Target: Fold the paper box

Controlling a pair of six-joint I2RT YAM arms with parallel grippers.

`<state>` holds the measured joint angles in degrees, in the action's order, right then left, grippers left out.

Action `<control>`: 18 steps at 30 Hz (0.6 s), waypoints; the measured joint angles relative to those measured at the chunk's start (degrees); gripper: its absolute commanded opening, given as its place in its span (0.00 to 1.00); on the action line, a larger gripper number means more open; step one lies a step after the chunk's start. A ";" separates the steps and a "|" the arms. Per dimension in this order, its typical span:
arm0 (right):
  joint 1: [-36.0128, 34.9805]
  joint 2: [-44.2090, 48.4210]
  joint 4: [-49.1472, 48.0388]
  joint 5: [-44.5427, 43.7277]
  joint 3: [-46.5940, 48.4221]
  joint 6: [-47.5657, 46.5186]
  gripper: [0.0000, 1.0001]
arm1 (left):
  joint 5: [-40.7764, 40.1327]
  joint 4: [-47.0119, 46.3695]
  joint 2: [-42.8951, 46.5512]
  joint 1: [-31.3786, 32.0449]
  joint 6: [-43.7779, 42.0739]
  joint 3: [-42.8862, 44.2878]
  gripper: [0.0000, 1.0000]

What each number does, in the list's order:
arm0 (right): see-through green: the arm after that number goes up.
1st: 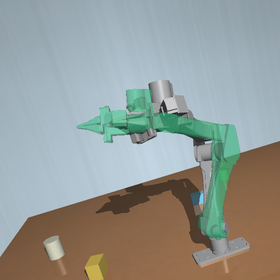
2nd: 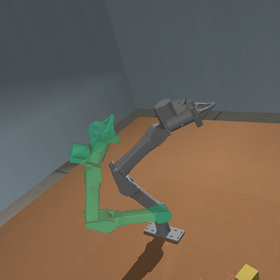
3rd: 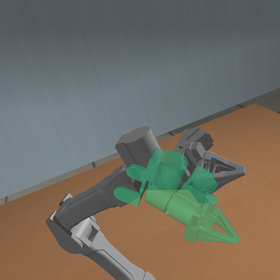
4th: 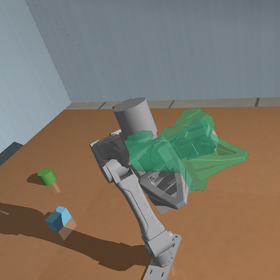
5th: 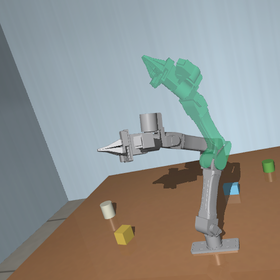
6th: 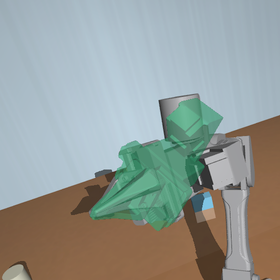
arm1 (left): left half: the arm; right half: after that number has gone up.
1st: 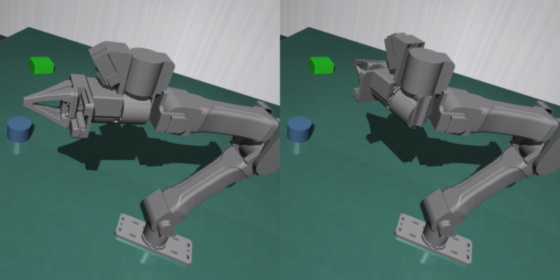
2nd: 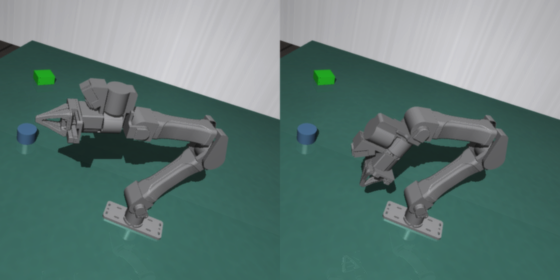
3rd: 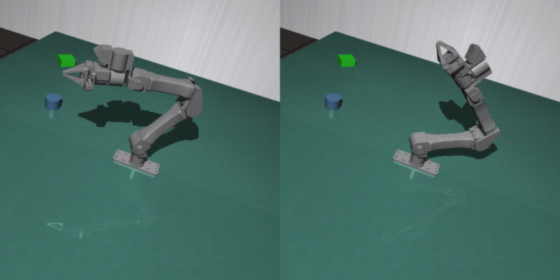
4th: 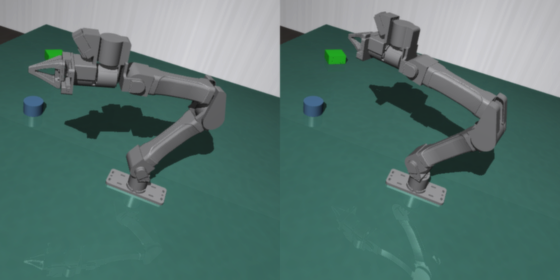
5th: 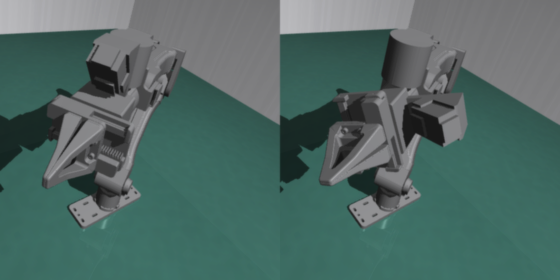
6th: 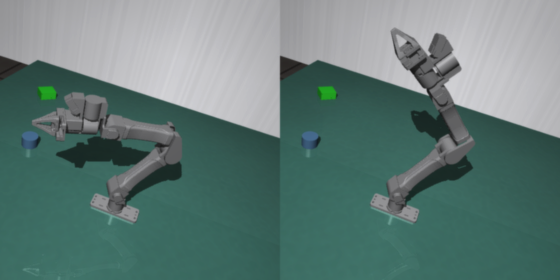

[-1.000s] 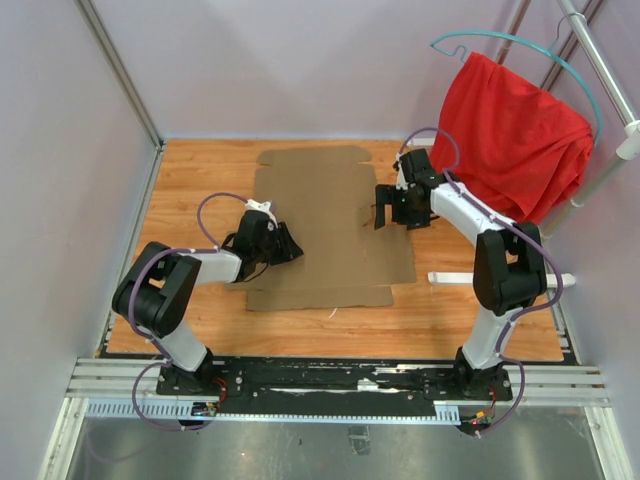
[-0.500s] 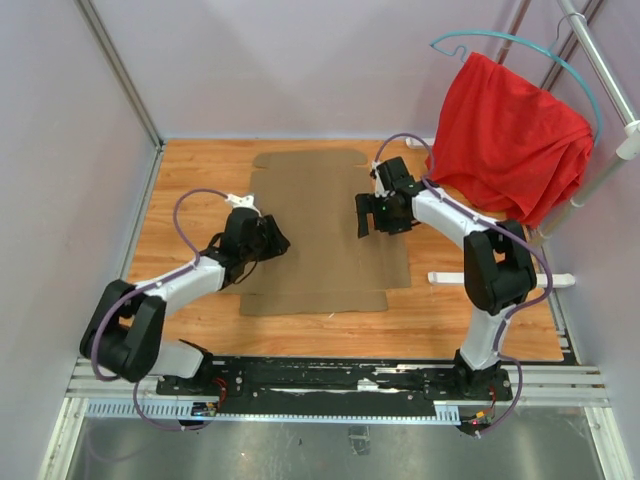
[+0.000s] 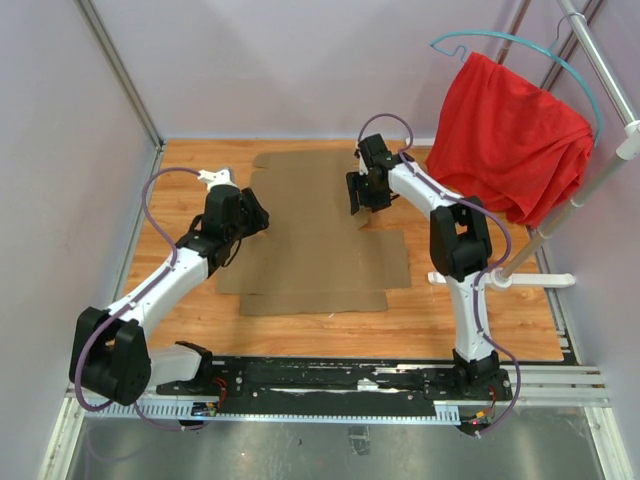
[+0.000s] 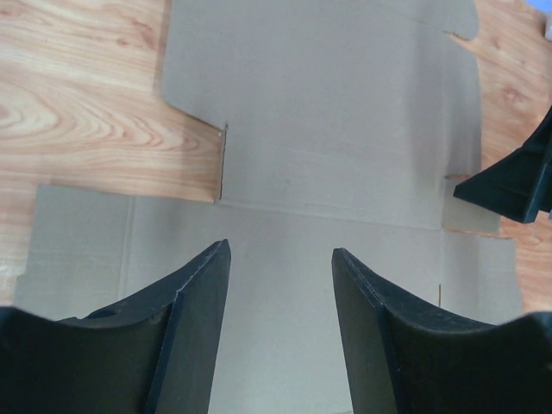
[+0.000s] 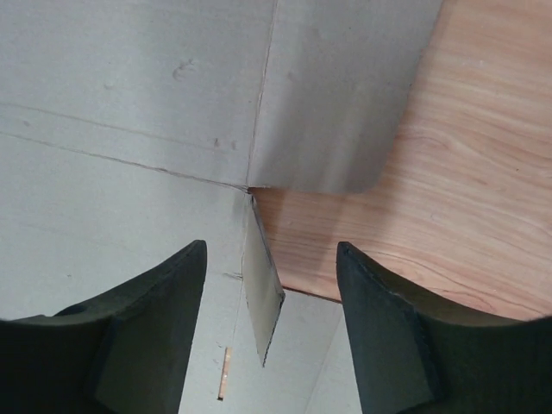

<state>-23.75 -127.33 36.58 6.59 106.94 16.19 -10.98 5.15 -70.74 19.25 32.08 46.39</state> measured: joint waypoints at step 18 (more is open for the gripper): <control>-1.79 -3.89 5.18 -2.84 6.14 -4.74 0.01 | 0.17 3.19 4.31 -0.02 -2.01 0.00 0.60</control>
<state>-25.54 -131.22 41.76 3.75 113.08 11.44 -10.81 8.34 -66.43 19.22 30.06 46.39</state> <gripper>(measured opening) 0.031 0.602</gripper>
